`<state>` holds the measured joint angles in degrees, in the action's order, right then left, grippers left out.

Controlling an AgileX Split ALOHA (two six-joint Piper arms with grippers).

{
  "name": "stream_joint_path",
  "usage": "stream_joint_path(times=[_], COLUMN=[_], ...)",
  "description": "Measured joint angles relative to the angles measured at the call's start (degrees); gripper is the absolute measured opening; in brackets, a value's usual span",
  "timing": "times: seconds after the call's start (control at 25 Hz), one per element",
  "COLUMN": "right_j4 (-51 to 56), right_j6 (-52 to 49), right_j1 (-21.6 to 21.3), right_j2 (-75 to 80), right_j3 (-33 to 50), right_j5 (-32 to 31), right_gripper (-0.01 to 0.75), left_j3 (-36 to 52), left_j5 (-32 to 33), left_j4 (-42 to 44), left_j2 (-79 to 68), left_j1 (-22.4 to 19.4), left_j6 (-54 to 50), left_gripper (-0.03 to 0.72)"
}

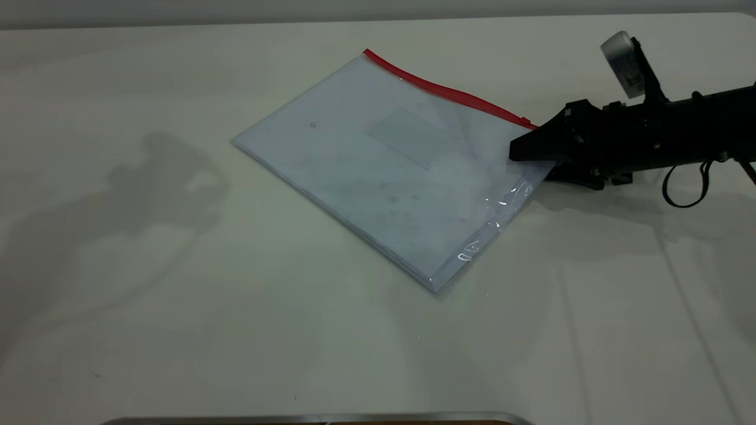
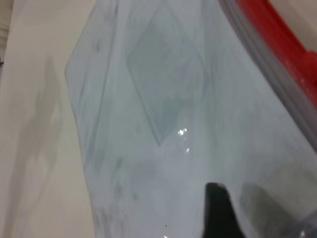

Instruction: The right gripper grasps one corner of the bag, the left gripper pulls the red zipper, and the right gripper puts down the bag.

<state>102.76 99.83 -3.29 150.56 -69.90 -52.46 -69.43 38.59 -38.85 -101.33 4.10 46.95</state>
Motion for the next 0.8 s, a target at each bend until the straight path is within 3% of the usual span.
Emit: stream_joint_path(times=[0.08,0.28,0.32,0.56,0.8], right_j4=[0.0,-0.25,-0.52,-10.08,-26.68], right_j6=[0.3,1.39,1.43,2.22,-2.19], right_j1=[-0.05,-0.11,-0.11,-0.05,1.79], right_j2=[0.12,0.12,0.12,-0.78,-5.77], right_j3=[0.0,-0.61,-1.18,-6.9,-12.16], right_j5=[-0.26,-1.33,-1.76,-3.36,-2.79], right_gripper=[0.404,0.064,0.04,0.033,0.033], left_j3=[0.0,0.0,-0.02,-0.02,-0.08], left_j5=[0.0,-0.05,-0.05,-3.75,-12.26], left_j4=[-0.05,-0.11,-0.11,-1.5,-13.92], left_j2=[0.0,-0.16,-0.49,-5.61,-12.54], left_j1=[0.0,0.0,0.0,0.71,6.56], left_j6=[0.0,0.0,0.0,5.96,27.56], left_gripper=[0.524,0.524,0.524,0.524,0.524])
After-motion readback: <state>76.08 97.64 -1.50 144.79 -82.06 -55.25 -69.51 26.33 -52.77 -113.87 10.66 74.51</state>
